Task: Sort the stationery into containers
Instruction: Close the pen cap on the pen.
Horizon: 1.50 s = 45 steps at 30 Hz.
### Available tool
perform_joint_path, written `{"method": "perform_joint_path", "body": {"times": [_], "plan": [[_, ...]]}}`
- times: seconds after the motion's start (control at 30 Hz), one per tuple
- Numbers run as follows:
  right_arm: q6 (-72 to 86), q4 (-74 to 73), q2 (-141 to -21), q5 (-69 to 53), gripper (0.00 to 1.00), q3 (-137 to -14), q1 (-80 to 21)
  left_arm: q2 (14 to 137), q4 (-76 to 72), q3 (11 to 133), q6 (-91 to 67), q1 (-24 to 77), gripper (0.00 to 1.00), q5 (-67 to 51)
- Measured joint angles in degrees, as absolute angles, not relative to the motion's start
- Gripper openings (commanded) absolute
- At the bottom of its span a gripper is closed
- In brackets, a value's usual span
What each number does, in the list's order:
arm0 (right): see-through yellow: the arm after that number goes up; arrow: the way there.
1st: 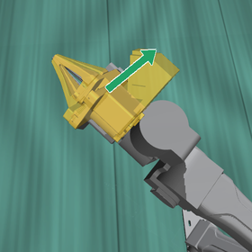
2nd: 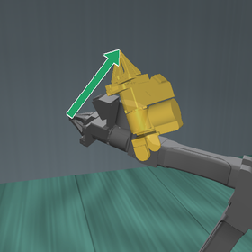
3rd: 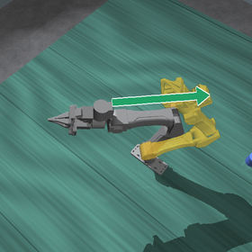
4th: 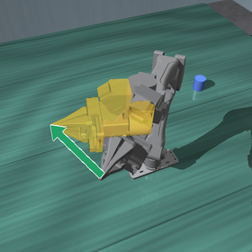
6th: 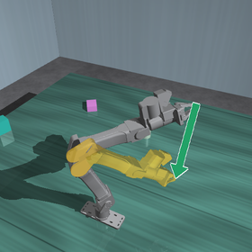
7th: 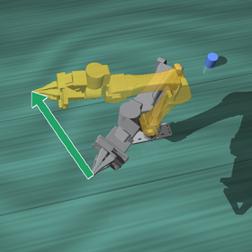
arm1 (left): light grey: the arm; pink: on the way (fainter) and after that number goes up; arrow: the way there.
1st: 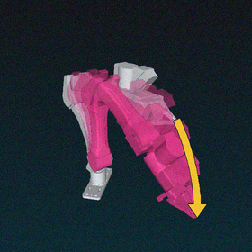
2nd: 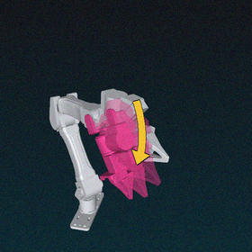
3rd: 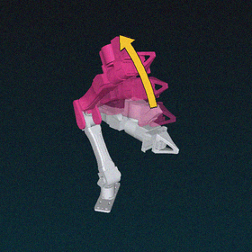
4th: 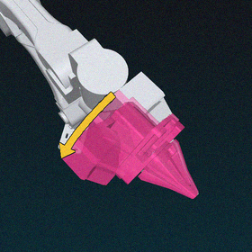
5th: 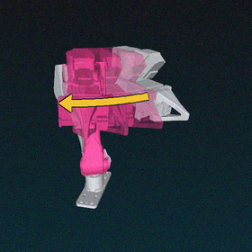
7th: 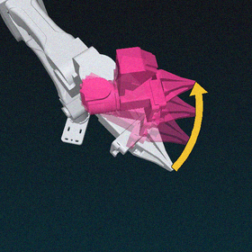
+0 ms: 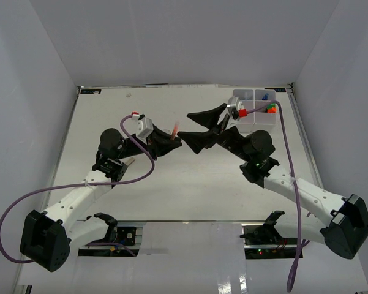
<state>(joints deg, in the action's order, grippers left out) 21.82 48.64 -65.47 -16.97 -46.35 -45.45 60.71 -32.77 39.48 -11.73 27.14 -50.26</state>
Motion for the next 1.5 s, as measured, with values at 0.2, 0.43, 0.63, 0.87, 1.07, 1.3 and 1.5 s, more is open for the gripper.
{"method": "perform_joint_path", "body": {"times": [0.2,0.43,0.63,0.87,1.07,1.3,1.5], "plan": [[18.39,35.44,-62.74,-14.76,0.96,-52.18,-45.45,60.84,-28.1,39.48,-9.47,27.14,0.0,-50.17],[15.92,22.31,-65.93,-13.17,0.87,-65.23,-45.47,61.32,-23.29,39.51,-7.51,27.14,0.0,-48.93],[15.86,15.77,-69.67,-9.61,0.8,-67.96,-46.41,61.32,-22.33,39.48,-7.46,27.14,0.0,-47.31],[15.86,10.35,-73.25,-7.2,0.71,-68.16,-47.97,61.23,-22.04,39.51,-7.44,27.14,0.0,-46.19],[15.86,9.3,-74.0,-6.66,0.63,-68.73,-48.51,61.06,-21.78,39.48,-7.44,27.14,0.0,-45.74],[15.86,9.02,-74.67,-6.5,0.55,-69.54,-48.88,61.06,-21.76,39.48,-7.46,27.14,0.0,-45.6],[15.92,8.93,-75.79,-6.55,0.44,-69.63,-49.25,61.06,-21.69,39.51,-7.49,27.14,0.0,-45.52]]}}
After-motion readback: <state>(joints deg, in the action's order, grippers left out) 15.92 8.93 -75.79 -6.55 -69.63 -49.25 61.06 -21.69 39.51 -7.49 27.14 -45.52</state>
